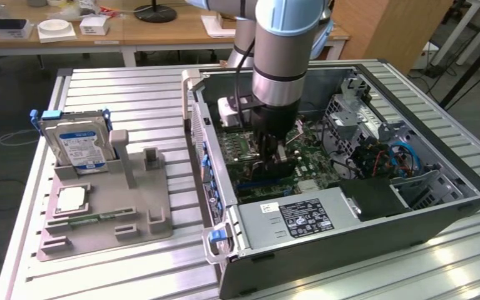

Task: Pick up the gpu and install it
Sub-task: 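Insert the gpu into the slot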

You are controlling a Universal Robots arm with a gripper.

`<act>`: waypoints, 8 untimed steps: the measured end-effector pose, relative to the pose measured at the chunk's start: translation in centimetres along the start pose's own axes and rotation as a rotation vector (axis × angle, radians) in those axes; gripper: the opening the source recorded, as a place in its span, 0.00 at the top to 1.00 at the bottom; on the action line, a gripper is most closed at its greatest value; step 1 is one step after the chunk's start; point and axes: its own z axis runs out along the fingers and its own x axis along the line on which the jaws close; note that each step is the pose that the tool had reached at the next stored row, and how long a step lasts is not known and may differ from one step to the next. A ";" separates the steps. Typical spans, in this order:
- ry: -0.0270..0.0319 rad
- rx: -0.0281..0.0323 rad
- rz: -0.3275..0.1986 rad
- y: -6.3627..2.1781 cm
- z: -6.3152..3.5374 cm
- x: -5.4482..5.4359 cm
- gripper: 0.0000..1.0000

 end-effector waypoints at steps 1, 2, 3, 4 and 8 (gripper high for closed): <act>-0.0001 0.0004 0.000 0.01 0.04 0.0 0.74; 0.0001 0.0007 0.000 0.02 0.07 0.0 0.74; 0.0003 0.0014 0.000 0.06 0.11 0.0 0.74; 0.0004 0.0020 0.000 0.09 0.16 0.0 0.74; 0.0003 0.0025 0.000 0.09 0.23 0.0 0.74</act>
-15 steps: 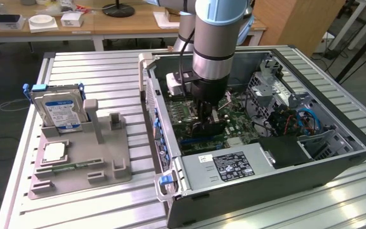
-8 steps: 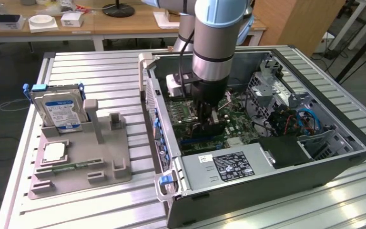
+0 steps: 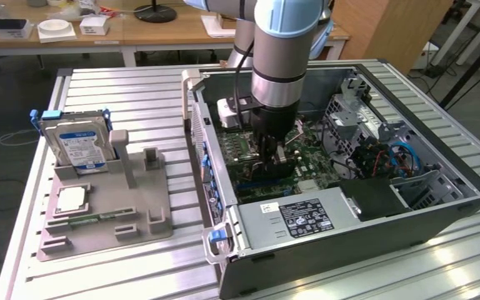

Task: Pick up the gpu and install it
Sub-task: 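Insert the gpu into the slot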

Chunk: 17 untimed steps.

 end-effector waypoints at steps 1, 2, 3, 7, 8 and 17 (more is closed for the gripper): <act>0.0000 0.0001 0.000 0.00 0.03 0.0 0.74; 0.0000 0.0001 0.000 0.01 0.07 0.0 0.74; -0.0003 0.0006 0.000 0.02 0.12 0.0 0.74; -0.0006 0.0005 -0.008 0.04 0.17 0.0 0.74; -0.0010 0.0007 -0.012 0.04 0.18 0.0 0.74; -0.0020 0.0011 -0.023 0.08 0.32 0.0 0.74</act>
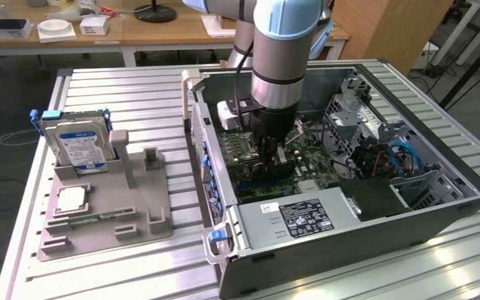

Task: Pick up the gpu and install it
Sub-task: 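Insert the gpu into the slot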

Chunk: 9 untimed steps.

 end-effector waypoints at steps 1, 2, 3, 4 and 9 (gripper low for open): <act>0.0001 0.0000 0.000 0.00 0.00 0.0 0.74; 0.0001 0.0000 0.000 0.00 0.00 0.0 0.74; 0.0000 0.0000 0.000 0.00 0.00 0.0 0.74; -0.0018 0.0003 0.000 0.02 0.07 0.0 0.73; -0.0001 0.0001 0.000 0.00 0.01 0.0 0.61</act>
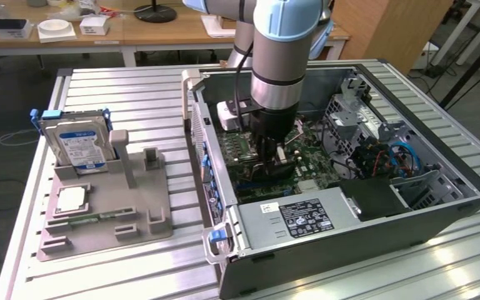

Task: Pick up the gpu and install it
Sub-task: 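Insert the gpu into the slot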

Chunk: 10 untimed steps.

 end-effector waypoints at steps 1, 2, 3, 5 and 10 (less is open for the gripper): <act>0.0001 -0.0001 0.000 0.00 0.00 0.0 0.60; 0.0001 -0.0001 0.000 0.00 -0.01 0.0 0.54; 0.0001 -0.0001 0.000 0.00 -0.01 0.0 0.54; 0.0001 -0.0001 0.000 0.00 -0.01 0.0 0.42; 0.0001 -0.0001 0.000 0.00 -0.01 0.0 0.36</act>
